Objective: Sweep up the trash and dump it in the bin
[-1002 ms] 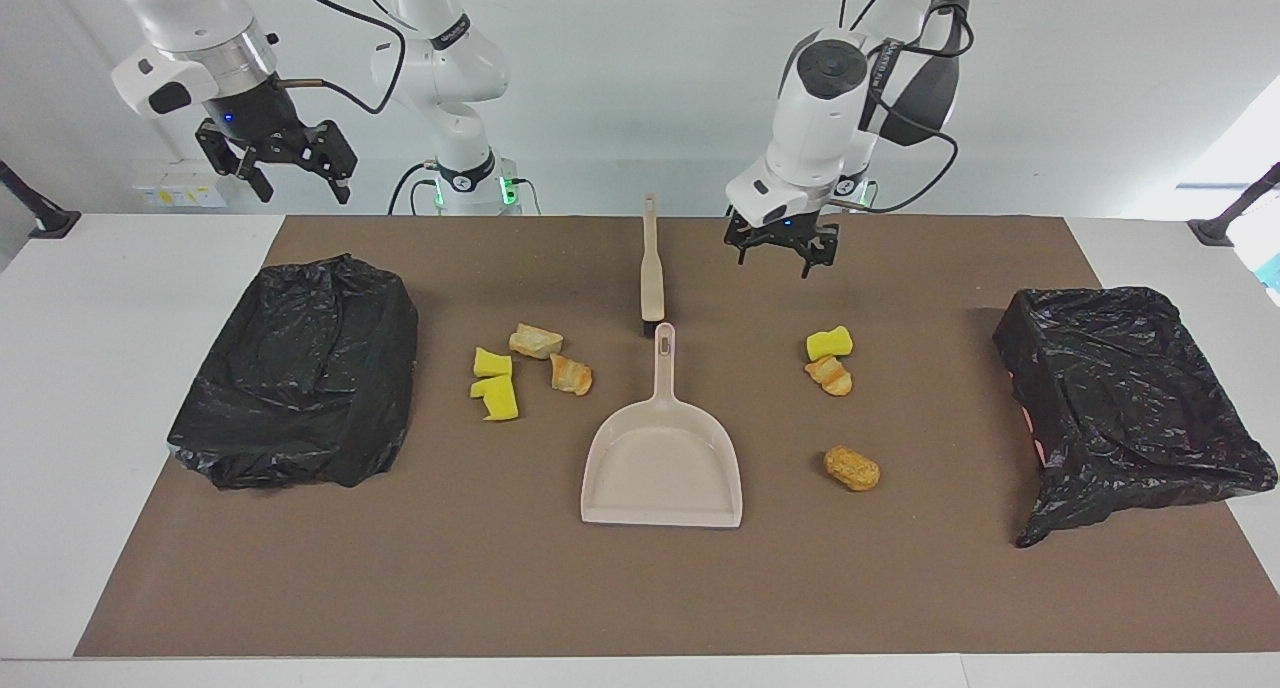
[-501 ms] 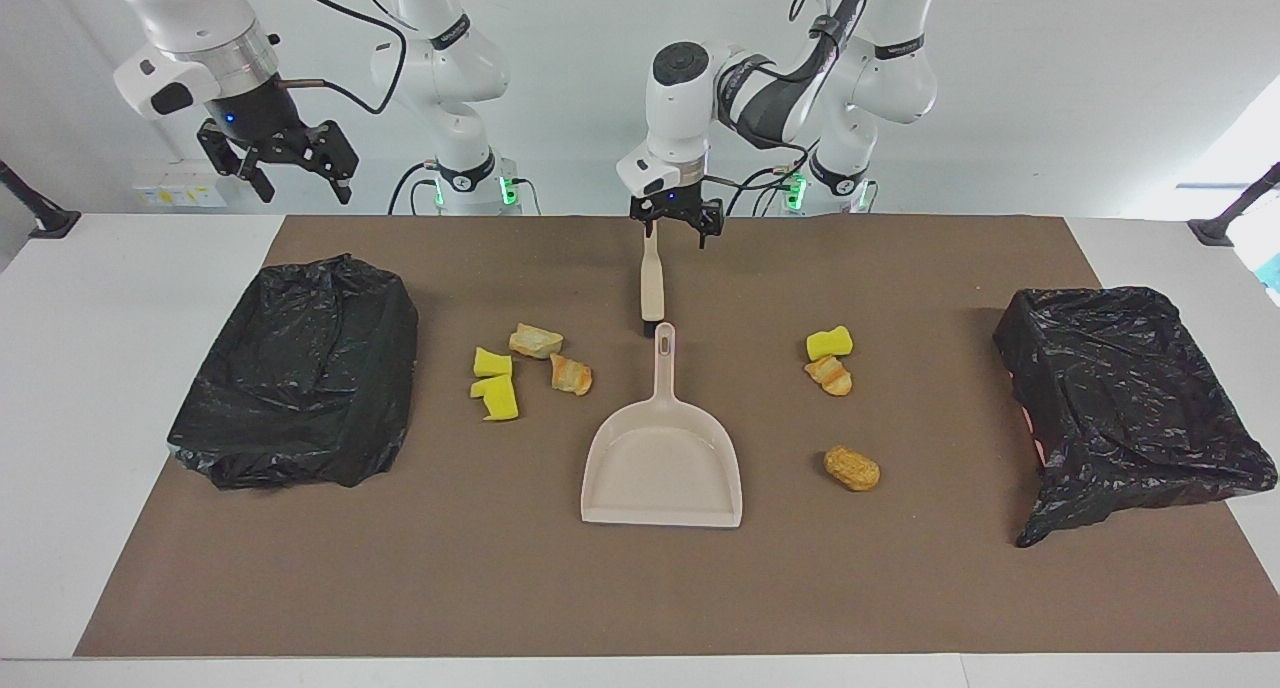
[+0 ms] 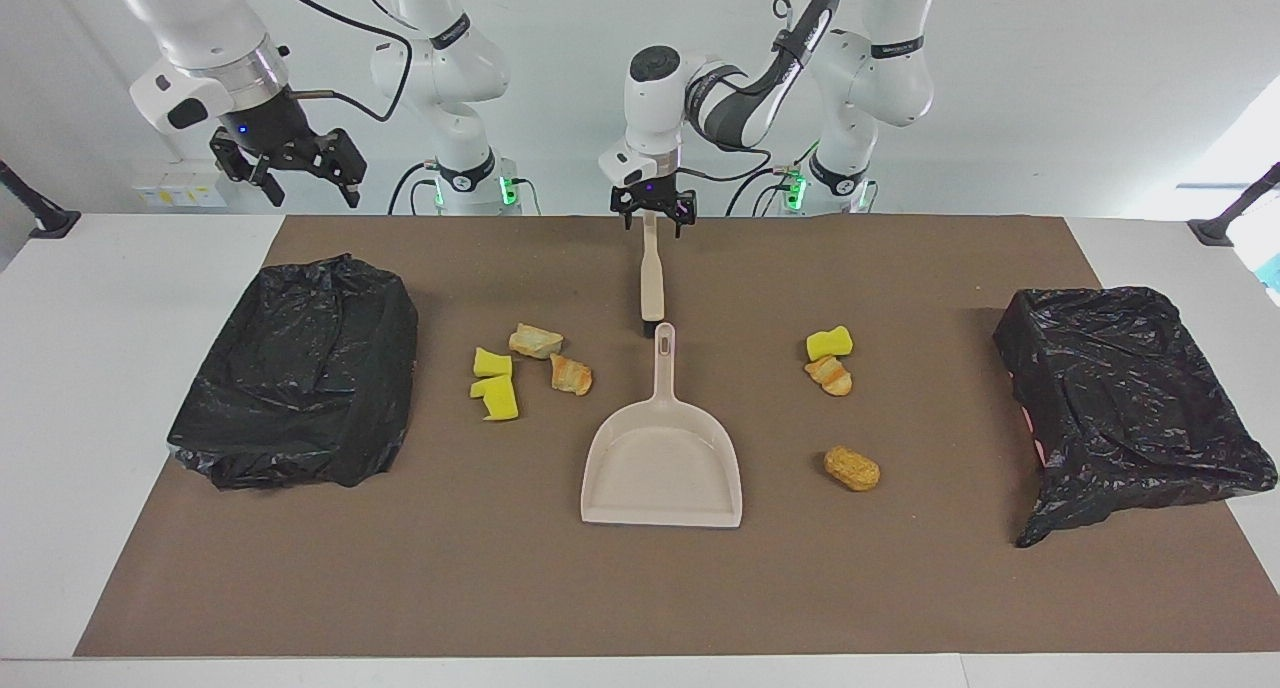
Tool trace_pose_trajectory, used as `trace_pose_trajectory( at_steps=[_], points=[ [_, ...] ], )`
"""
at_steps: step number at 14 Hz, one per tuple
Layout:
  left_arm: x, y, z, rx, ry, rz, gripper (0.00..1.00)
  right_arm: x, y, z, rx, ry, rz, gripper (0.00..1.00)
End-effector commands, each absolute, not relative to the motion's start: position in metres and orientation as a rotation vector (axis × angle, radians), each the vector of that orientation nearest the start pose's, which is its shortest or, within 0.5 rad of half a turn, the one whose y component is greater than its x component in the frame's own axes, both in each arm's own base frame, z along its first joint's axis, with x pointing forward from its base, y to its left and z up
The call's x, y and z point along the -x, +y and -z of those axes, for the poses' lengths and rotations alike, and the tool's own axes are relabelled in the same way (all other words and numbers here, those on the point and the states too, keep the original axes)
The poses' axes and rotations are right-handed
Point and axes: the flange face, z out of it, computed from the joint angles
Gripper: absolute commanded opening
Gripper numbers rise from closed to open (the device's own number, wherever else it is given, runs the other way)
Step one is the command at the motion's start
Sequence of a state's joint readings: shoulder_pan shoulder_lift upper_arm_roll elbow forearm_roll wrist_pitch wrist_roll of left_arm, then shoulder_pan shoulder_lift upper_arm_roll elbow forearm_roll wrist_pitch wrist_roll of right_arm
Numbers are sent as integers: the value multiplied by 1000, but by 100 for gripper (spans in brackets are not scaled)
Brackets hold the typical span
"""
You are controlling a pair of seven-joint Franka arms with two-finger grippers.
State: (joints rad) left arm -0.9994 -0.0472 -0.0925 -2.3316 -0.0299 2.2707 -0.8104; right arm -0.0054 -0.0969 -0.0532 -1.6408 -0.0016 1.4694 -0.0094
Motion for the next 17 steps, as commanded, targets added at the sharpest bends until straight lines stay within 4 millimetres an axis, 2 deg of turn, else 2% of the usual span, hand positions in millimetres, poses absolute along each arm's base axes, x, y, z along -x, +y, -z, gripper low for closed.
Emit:
trace_pose_trajectory(
  at_steps=[1, 2, 3, 5, 6, 10, 14, 16, 17],
  points=[
    [-216, -438, -347, 3125, 346, -40, 100, -506, -25, -635, 3142, 89, -89, 100],
    [-216, -437, -338, 3111, 344, -56, 86, -507, -19, -635, 3144, 80, -75, 100],
    [-218, -438, -339, 3115, 337, -52, 79, -507, -19, -635, 3144, 77, -73, 100],
    [-226, -437, -337, 3116, 321, -56, 74, -507, -19, -635, 3144, 75, -75, 100],
    [-227, -436, -336, 3115, 313, -58, 65, -507, -19, -635, 3144, 77, -73, 100],
    [-245, -424, -338, 3110, 251, -71, 0, -507, -19, -636, 3145, 75, -70, 100],
    [-281, -408, -363, 3101, 154, -77, 0, -509, -17, -632, 3145, 80, -80, 100],
    [-298, -395, -370, 3052, 113, -98, 0, -515, 7, -628, 3150, 77, -67, 100],
    [-307, -385, -372, 3025, 98, -94, 0, -521, 12, -621, 3150, 87, -74, 100]
  ],
)
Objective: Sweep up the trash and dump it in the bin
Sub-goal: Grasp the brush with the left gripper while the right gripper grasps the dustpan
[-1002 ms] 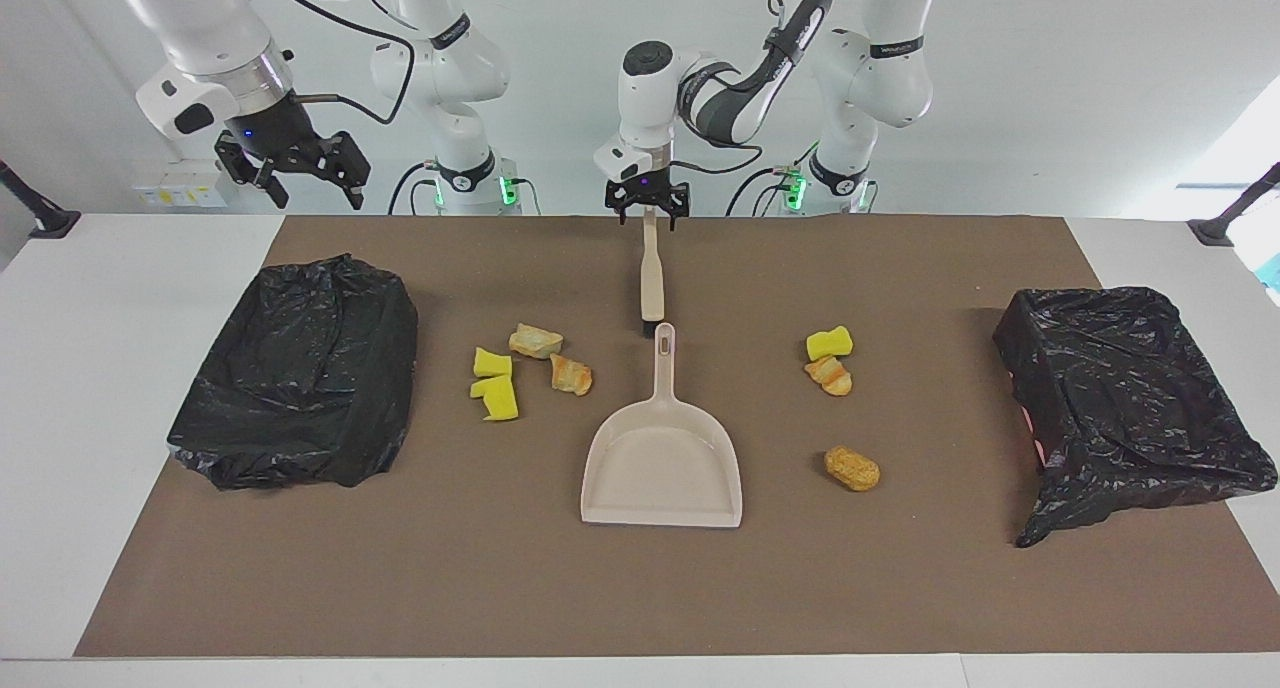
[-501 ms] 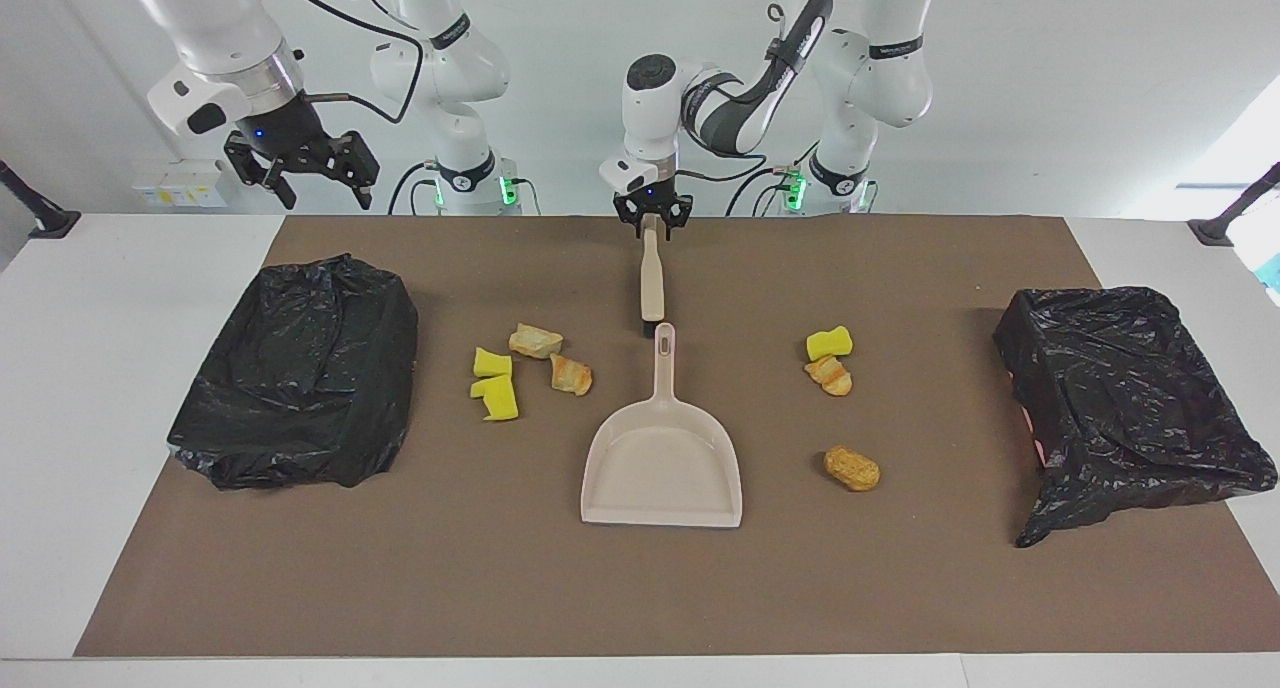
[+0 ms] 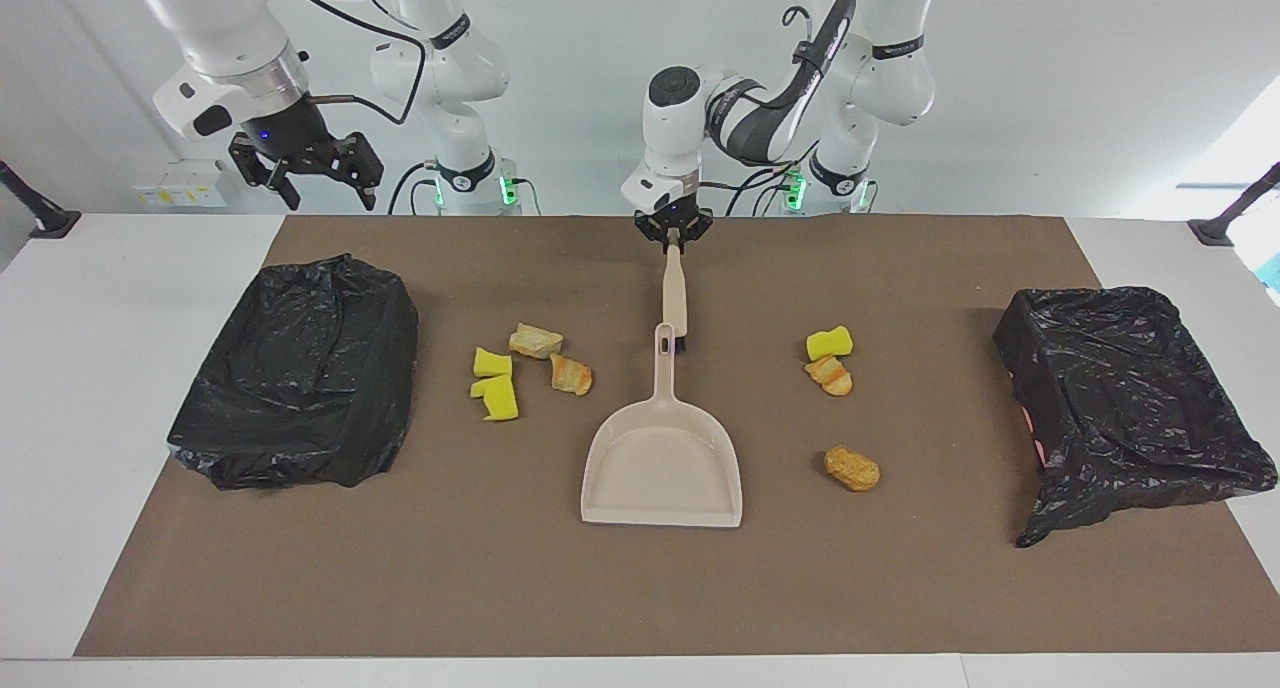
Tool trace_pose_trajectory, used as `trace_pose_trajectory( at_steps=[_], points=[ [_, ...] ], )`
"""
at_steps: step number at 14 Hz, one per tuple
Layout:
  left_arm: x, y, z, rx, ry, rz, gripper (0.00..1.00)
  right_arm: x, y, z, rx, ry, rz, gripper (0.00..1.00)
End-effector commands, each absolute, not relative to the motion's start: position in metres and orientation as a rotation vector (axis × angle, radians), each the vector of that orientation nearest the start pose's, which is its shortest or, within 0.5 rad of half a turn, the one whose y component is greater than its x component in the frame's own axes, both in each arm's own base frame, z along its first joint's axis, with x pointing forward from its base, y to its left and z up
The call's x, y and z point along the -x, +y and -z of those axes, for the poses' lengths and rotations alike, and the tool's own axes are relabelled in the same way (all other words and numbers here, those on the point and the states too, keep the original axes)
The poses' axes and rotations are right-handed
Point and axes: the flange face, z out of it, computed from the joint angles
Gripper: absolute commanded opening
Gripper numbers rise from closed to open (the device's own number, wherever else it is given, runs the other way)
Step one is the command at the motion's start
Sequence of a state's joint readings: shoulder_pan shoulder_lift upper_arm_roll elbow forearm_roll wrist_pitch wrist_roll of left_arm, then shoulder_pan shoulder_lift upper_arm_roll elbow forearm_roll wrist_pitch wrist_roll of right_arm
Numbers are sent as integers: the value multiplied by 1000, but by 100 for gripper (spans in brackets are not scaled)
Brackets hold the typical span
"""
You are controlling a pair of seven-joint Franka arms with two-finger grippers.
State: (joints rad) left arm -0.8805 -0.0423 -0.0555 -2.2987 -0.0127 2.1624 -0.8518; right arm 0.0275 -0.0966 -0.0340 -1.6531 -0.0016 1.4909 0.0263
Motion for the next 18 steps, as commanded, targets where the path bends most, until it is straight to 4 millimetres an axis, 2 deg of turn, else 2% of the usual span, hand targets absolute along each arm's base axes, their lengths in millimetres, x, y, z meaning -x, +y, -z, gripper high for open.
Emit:
trace_pose_trajectory(
  at_steps=[1, 3, 5, 7, 8, 10, 12, 15, 16, 18],
  points=[
    [-319, -375, -374, 3010, 59, -96, 0, -530, 24, -612, 3151, 56, -72, 100],
    [-340, -353, -375, 2979, -11, -98, 0, -544, 51, -601, 3152, 31, -32, 100],
    [-371, -328, -386, 2957, -105, -82, 0, -562, 66, -578, 3145, 67, -28, 100],
    [-398, -298, -391, 2917, -252, -110, 0, -577, 95, -566, 3119, 100, -21, 100],
    [-401, -285, -390, 2878, -340, -145, 0, -586, 116, -554, 3121, 130, -45, 100],
    [-409, -260, -387, 2802, -544, -187, 0, -604, 157, -517, 3138, 221, -91, 100],
    [-407, -249, -381, 2746, -709, -188, 0, -610, 204, -489, 3140, 284, -84, 100],
    [-416, -226, -375, 2609, -1086, -149, 0, -614, 246, -457, 3113, 307, -59, 100],
    [-416, -214, -371, 2572, -1152, -159, 0, -612, 262, -448, 3105, 311, -58, 100],
    [-395, -205, -359, 2601, -1127, -171, 0, -606, 292, -434, 3096, 307, -42, 100]
  ],
)
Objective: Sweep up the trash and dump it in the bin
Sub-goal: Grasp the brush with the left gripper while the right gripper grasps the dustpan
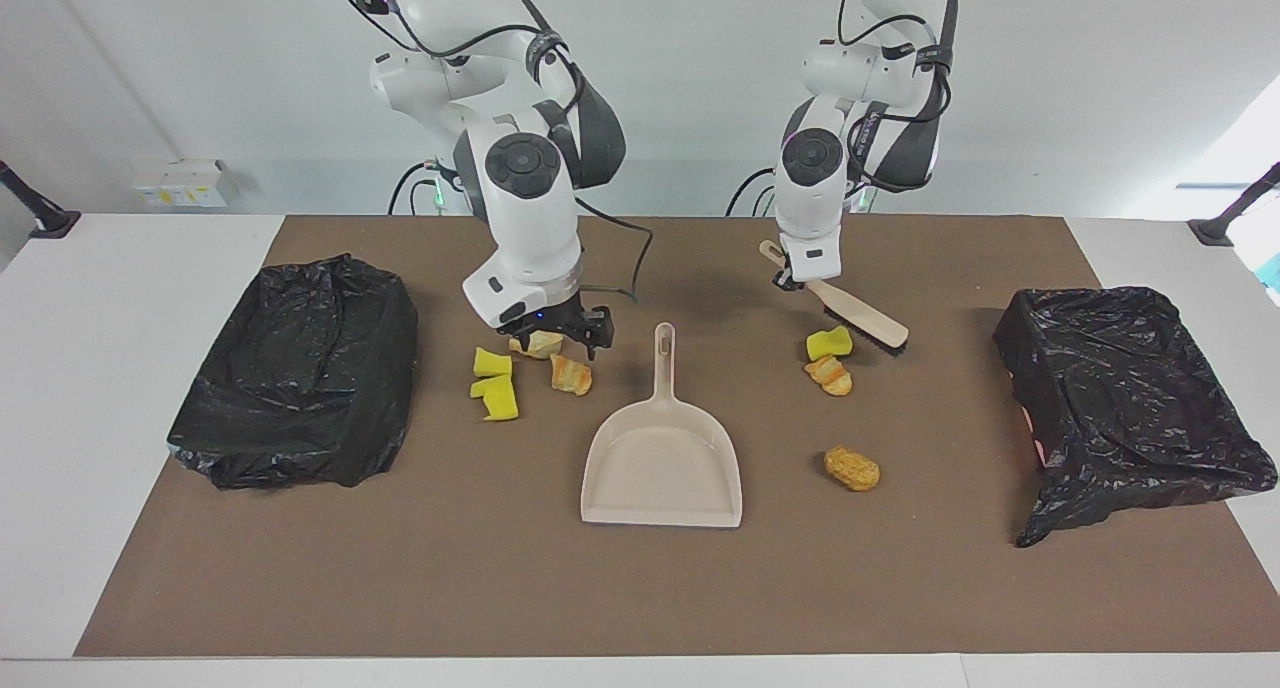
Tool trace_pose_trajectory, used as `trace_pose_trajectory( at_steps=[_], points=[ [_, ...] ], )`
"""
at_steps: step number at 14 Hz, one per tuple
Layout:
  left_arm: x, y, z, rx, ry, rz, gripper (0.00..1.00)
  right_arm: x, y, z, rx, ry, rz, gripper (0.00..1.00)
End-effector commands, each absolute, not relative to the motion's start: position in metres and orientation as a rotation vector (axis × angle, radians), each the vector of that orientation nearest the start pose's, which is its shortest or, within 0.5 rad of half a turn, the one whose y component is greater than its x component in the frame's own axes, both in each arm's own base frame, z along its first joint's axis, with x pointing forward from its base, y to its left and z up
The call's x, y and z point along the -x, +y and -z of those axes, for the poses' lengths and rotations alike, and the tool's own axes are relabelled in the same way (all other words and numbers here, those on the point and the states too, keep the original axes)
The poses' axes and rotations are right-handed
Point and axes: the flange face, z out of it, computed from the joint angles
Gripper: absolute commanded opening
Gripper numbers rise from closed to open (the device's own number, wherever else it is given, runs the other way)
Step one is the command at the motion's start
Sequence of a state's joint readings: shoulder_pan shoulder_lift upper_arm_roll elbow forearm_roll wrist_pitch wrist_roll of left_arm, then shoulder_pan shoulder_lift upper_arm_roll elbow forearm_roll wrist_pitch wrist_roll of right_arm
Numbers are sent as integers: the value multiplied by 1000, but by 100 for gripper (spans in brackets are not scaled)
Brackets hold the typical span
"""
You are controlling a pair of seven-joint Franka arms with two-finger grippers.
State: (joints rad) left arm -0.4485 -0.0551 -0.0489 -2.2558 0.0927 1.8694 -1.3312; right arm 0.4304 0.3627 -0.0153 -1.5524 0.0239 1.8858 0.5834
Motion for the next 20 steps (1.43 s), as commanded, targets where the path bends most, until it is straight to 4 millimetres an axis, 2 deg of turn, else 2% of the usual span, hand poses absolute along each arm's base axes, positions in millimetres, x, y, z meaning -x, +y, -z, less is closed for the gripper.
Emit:
trace_pose_trajectory(
  at_steps=[1, 2, 4, 6, 9, 11, 12, 14, 15, 16, 18, 19, 20],
  points=[
    [-387, -207, -353, 2691, -1013, -155, 0, -604, 304, -430, 3090, 315, -31, 100],
    [-387, -206, -353, 2754, -898, -157, 0, -601, 315, -420, 3093, 307, -36, 100],
    [-397, -206, -352, 2857, -814, -162, 0, -590, 351, -406, 3080, 263, -5, 100],
    [-411, -196, -350, 2922, -695, -151, 0, -588, 355, -399, 3073, 254, 18, 100],
    [-408, -198, -350, 2990, -333, -190, 0, -576, 375, -377, 3084, 179, -8, 100],
    [-406, -200, -351, 3006, -118, -213, 0, -569, 374, -360, 3085, 80, -11, 100],
    [-404, -205, -351, 3013, -58, -210, 0, -569, 374, -361, 3081, 68, -16, 100],
    [-392, -228, -353, 3023, 20, -206, 0, -567, 376, -358, 3077, 37, -19, 100],
    [-389, -235, -354, 3033, 35, -205, 0, -564, 379, -354, 3080, 14, -24, 94],
    [-390, -236, -355, 3036, 35, -202, 0, -562, 379, -352, 3083, -14, -31, 75],
    [-400, -233, -360, 3032, 54, -207, 0, -562, 378, -352, 3087, -36, -41, 18],
    [-409, -230, -363, 3037, 117, -201, 0, -562, 378, -352, 3087, -22, -47, 0],
    [-420, -224, -367, 3046, 174, -194, 0, -561, 379, -353, 3088, -17, -49, 0]
  ],
)
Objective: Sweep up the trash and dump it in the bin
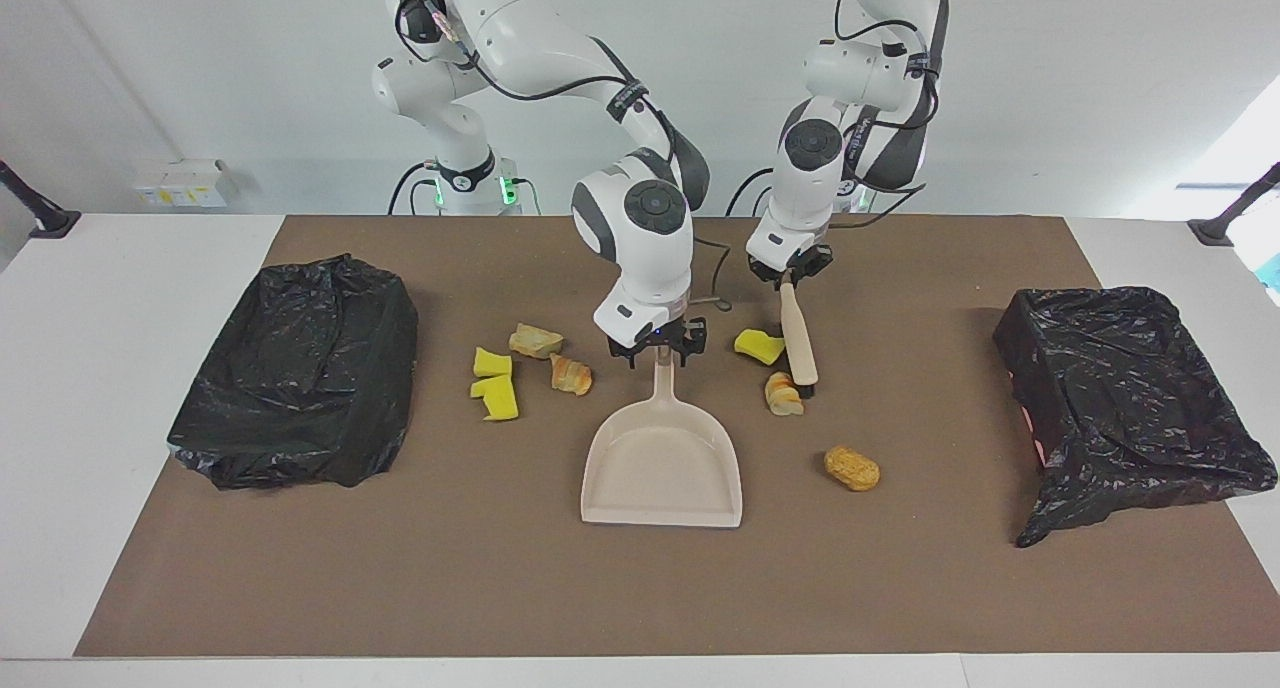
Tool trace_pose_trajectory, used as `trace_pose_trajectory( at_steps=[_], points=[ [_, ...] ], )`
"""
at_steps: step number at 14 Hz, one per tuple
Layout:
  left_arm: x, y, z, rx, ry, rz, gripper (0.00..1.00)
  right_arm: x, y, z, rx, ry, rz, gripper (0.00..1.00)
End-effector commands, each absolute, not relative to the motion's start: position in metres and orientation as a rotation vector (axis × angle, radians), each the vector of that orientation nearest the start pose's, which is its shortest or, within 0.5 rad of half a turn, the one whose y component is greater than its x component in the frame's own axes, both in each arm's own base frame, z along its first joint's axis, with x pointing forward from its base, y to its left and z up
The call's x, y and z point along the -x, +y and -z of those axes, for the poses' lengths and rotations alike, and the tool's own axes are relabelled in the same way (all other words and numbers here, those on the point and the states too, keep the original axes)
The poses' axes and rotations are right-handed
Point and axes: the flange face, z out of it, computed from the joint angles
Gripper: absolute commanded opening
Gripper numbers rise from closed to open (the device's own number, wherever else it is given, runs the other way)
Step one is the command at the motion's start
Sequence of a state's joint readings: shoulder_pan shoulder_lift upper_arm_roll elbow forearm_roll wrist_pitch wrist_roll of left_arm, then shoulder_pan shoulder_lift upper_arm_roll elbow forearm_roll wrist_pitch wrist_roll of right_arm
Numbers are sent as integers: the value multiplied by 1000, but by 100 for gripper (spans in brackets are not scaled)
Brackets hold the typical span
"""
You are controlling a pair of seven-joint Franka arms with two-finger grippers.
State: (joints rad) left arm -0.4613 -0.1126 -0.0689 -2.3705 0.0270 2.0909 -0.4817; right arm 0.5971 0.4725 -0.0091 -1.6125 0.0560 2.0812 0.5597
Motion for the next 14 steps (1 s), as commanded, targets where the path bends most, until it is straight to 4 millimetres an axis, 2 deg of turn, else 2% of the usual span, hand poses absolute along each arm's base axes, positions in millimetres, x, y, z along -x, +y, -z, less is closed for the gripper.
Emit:
trace_pose_trajectory(
  at_steps=[1, 2, 4, 6, 8, 9, 10, 11, 13, 14],
  points=[
    [-436, -212, -374, 3057, 185, -172, 0, -562, 378, -352, 3090, -17, -53, 0],
    [-446, -205, -381, 3064, 204, -148, 0, -562, 378, -352, 3091, -17, -57, 0],
    [-476, -181, -399, 3093, 138, -67, 0, -562, 376, -353, 3098, -30, -66, 0],
    [-512, -178, -406, 3114, 186, 39, 0, -562, 371, -365, 3094, -74, -64, 0],
    [-539, -180, -406, 3128, 196, 115, 0, -562, 362, -392, 3062, -274, -30, 0],
    [-560, -188, -399, 3131, 199, 114, 0, -571, 340, -406, 3054, -316, -9, 0],
    [-577, -193, -395, 3132, 203, 121, 0, -575, 327, -417, 3035, -461, -7, 0],
    [-590, -195, -393, 3101, 247, 142, 0, -569, 321, -424, 3009, -646, -52, 0],
    [-598, -195, -377, 3057, 342, 135, 0, -549, 307, -425, 2974, -866, -142, 0],
    [-600, -191, -376, 3045, 424, 131, 0, -541, 303, -427, 2936, -981, -151, 0]
  ],
)
